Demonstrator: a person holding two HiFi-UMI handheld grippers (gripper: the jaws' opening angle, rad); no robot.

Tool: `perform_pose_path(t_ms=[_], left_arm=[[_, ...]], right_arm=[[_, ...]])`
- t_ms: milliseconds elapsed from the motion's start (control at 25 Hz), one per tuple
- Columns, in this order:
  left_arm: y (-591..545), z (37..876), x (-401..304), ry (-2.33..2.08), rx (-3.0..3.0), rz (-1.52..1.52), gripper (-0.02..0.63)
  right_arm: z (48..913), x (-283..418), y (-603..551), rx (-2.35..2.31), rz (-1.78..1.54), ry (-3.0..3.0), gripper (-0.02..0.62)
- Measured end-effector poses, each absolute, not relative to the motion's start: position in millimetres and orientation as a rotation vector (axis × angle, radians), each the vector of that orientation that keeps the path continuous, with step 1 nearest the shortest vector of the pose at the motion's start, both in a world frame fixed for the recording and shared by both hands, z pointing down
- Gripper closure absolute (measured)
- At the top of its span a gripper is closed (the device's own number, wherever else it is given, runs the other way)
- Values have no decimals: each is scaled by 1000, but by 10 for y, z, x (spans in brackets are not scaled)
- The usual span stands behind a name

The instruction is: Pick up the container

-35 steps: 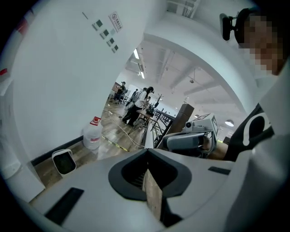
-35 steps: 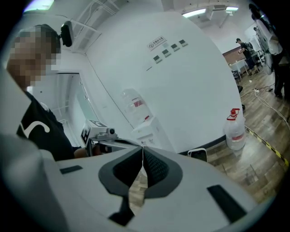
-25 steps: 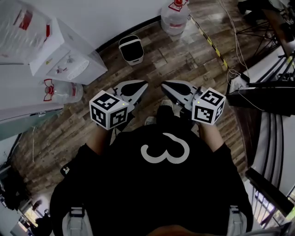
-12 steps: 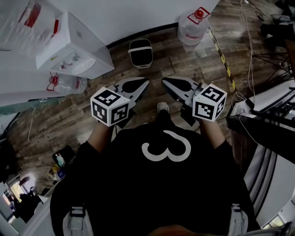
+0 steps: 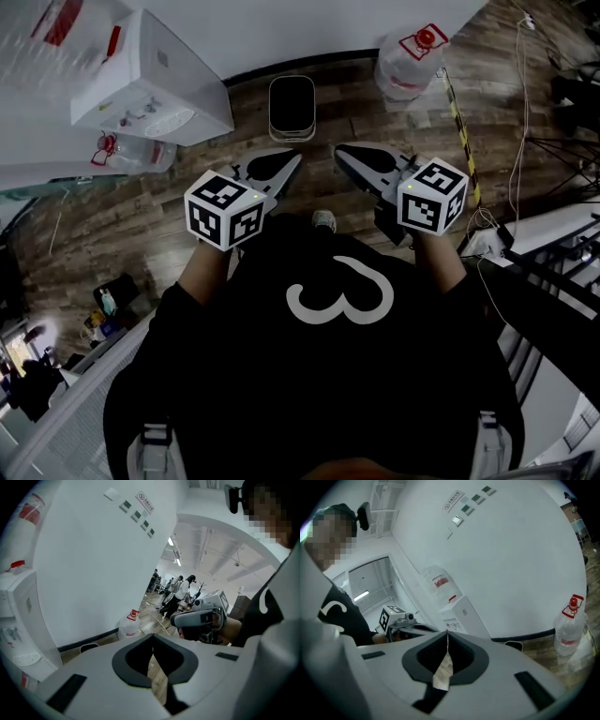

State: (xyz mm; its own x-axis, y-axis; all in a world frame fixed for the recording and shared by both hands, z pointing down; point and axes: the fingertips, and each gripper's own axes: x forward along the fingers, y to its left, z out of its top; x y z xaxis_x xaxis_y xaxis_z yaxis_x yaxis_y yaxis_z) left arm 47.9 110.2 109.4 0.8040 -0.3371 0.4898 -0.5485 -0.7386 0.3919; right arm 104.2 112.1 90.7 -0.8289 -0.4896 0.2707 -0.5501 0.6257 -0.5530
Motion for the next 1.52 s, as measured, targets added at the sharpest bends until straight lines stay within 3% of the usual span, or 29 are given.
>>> perform_pose_path(t_ms=[1000,1440,1520], left_arm=[[59,2451,-9,-621,2207,547,588],[-402,3454,-222,-653,2223,646,584],[-428,3674,-256,-654,2205,646,559]], right_arm=[[2185,639,30,759,1258,-2560,571],[3287,629,-364,747,1350,-2450,568],[3559,632,-360,741,1376,-2413,565]])
